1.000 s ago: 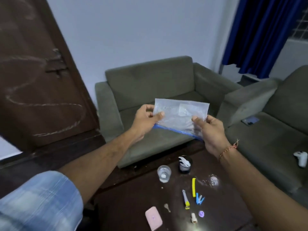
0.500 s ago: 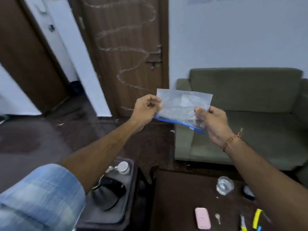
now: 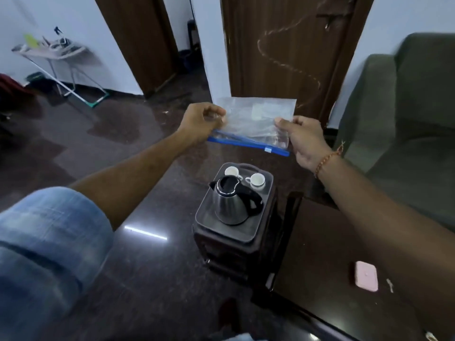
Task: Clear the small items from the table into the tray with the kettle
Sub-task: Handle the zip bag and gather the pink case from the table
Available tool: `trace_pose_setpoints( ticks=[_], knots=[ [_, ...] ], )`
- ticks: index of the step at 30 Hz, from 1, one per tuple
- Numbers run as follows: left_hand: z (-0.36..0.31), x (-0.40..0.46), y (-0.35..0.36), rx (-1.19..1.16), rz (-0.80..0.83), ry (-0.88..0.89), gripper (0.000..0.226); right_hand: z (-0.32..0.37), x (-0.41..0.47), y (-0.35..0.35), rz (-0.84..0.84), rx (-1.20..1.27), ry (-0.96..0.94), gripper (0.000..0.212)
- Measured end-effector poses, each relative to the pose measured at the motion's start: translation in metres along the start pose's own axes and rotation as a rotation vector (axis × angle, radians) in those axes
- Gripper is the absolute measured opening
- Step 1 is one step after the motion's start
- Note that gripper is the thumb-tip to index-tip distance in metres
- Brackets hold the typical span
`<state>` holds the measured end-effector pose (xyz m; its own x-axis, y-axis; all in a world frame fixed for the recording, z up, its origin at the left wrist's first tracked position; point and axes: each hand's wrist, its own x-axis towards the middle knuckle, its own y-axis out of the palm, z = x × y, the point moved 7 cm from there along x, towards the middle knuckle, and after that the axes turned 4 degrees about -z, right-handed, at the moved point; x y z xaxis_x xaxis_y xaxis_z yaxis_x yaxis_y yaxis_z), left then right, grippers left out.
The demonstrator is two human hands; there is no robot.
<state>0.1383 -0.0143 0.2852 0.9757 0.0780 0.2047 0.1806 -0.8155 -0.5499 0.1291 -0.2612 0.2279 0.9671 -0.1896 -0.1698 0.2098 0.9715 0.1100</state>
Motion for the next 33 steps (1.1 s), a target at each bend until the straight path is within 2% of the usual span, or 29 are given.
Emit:
trace_pose_setpoints(
  ticks=[5,10,14,19,25,30,33],
  knots=[
    [0.082,0.005,-0.021,-0.045,0.053,-0.08,0.012,-0.043,-0.004,0.051,-0.043,-0.065,0.064,0.033],
    [0.157,-0.013,-0.014,-0.126,0.203,-0.219,0.013,-0.106,-0.021,0.072,-0.064,-0.08,0.225,0.031],
    [0.205,-0.045,0.003,-0.151,0.334,-0.365,0.012,-0.16,-0.044,0.071,-0.051,-0.069,0.403,0.012],
    [0.26,-0.084,0.027,-0.176,0.475,-0.652,0.022,-0.223,-0.071,0.061,-0.02,-0.172,0.63,0.022],
    [0.31,-0.105,0.056,-0.168,0.498,-0.921,0.033,-0.284,-0.08,0.055,-0.086,-0.175,0.792,0.017],
    [0.351,-0.107,0.08,-0.063,0.452,-0.974,0.025,-0.332,-0.071,0.055,-0.165,-0.193,0.887,0.015],
    [0.37,-0.105,0.091,-0.017,0.429,-0.986,0.032,-0.355,-0.062,0.056,-0.222,-0.175,0.931,0.015]
  ],
)
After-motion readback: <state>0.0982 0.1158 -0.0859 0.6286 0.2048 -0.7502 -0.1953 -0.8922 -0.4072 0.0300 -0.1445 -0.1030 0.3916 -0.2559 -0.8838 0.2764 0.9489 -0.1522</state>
